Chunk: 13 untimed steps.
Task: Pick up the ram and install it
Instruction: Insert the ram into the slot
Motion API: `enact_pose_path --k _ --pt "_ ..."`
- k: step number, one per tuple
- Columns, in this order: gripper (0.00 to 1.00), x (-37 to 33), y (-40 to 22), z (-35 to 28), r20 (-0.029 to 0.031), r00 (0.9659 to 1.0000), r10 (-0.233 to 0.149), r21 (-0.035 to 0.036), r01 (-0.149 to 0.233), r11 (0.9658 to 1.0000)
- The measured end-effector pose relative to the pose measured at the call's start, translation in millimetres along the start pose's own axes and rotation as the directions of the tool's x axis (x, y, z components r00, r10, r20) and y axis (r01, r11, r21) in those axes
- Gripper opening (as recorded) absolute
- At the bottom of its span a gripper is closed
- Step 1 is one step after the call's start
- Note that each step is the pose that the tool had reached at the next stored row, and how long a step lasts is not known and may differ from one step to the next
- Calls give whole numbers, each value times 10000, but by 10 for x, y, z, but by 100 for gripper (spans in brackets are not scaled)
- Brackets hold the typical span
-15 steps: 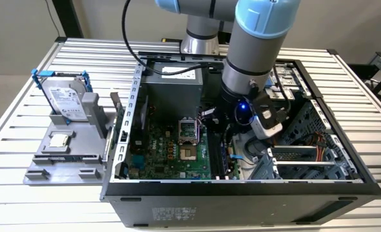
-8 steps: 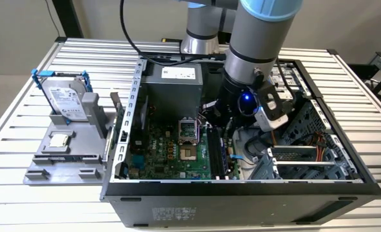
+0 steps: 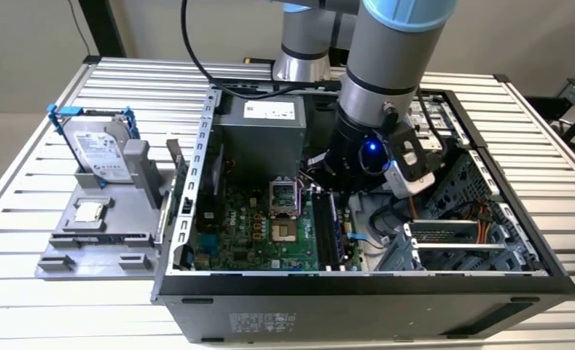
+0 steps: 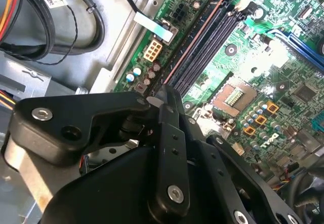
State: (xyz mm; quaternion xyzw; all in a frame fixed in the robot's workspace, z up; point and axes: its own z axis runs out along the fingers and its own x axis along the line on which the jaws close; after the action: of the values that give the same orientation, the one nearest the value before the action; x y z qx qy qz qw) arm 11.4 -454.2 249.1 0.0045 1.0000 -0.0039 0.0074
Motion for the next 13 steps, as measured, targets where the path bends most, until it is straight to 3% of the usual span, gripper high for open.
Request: enact_pose_path --k 13 --pt "0 1 0 0 2 10000 -92 -2 92 10000"
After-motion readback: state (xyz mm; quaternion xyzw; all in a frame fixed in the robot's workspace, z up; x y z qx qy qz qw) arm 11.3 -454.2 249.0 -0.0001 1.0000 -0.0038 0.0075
